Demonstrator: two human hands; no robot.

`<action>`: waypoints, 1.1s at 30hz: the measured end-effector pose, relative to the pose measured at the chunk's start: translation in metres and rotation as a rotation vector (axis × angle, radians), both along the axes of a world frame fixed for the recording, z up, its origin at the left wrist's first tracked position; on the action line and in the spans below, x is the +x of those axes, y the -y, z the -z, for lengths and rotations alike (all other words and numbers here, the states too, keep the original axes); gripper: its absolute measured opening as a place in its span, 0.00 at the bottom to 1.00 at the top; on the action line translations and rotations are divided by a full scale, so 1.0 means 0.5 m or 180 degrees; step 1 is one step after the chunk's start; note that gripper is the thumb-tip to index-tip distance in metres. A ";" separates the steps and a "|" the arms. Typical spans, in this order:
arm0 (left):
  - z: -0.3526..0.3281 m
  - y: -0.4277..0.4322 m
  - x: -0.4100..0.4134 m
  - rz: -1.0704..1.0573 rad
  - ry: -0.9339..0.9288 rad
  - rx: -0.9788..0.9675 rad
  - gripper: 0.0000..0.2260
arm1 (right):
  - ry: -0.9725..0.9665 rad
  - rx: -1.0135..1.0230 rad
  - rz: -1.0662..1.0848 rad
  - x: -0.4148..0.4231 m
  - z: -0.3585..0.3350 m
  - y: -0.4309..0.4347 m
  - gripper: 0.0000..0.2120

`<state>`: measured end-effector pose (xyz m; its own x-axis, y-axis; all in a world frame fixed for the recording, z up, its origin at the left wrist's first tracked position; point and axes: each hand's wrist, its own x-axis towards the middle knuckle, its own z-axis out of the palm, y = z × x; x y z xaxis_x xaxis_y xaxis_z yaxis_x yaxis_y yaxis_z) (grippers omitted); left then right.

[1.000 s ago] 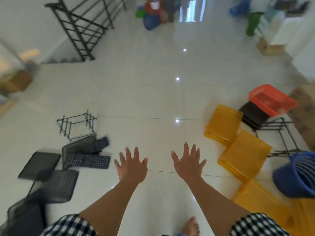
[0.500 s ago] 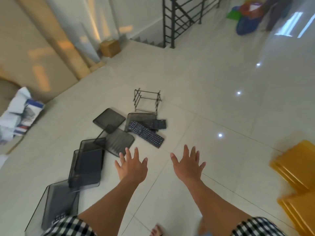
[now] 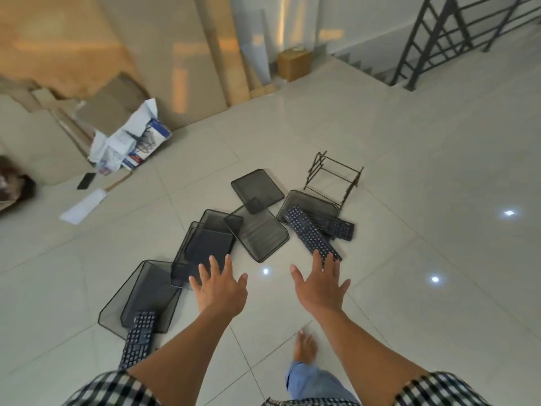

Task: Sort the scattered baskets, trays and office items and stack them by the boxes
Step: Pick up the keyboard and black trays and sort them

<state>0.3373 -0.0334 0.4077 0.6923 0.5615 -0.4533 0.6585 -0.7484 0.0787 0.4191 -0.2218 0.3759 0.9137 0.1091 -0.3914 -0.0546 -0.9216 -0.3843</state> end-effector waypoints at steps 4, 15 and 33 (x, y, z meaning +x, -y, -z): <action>0.004 -0.041 0.073 -0.0165 -0.0113 -0.0005 0.31 | -0.0063 0.0014 -0.0141 0.098 0.015 -0.047 0.39; 0.031 -0.079 0.324 -0.0289 -0.0033 -0.0175 0.31 | -0.0092 -0.0151 -0.0304 0.370 0.048 -0.109 0.41; 0.229 -0.147 0.794 0.1130 -0.0597 -0.0332 0.31 | -0.0699 -0.0511 0.0811 0.692 0.231 -0.085 0.40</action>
<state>0.7344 0.0399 0.2932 0.7347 0.2471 -0.6318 0.3712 -0.9260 0.0694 0.7650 -0.1792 0.2605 0.7959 -0.1898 -0.5749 -0.3551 -0.9154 -0.1894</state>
